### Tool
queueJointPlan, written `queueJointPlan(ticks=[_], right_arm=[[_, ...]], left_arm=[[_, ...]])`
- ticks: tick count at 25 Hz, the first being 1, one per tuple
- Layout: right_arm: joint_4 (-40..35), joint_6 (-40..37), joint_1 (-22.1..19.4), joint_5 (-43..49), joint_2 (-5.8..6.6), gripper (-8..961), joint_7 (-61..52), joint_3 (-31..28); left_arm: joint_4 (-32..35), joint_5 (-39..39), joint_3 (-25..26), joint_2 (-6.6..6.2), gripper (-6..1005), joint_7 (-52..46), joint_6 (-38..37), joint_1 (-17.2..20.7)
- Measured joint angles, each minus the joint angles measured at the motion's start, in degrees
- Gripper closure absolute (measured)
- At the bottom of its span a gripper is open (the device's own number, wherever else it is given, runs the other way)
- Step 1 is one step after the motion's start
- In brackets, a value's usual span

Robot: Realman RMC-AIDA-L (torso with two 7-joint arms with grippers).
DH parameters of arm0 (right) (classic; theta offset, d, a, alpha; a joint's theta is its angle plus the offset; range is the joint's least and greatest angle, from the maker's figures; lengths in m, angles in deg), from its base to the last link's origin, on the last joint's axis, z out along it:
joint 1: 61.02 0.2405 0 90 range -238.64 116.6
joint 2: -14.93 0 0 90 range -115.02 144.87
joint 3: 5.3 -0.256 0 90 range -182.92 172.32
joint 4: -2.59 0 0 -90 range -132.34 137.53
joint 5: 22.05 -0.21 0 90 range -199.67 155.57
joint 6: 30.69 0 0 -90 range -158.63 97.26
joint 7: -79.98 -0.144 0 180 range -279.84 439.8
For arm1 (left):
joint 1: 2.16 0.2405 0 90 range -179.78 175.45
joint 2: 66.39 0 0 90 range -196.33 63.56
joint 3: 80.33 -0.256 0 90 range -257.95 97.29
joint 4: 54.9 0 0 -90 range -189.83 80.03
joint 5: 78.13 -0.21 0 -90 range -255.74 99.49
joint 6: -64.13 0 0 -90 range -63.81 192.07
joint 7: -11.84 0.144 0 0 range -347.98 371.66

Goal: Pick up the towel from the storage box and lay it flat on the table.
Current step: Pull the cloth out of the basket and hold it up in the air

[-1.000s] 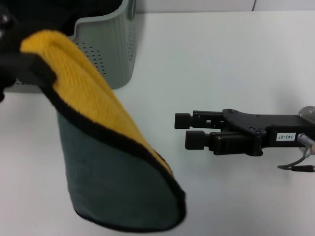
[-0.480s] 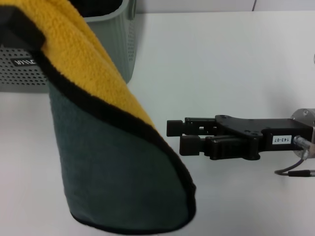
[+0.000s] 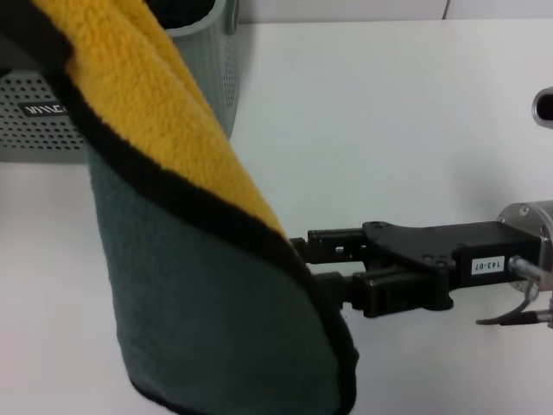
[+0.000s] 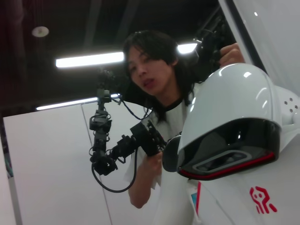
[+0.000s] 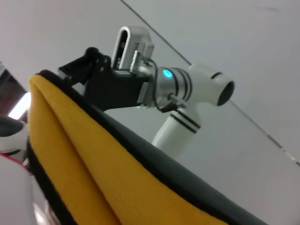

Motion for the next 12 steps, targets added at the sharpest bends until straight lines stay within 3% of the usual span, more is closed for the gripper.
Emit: queueJointPlan(ticks=[12], right_arm=[[0.29, -4.73, 0.53, 0.13, -0.01, 190, 1.47, -0.05]], left_arm=[[0.97, 0.3, 0.0, 0.57, 987, -0.23, 0.08, 0.0]])
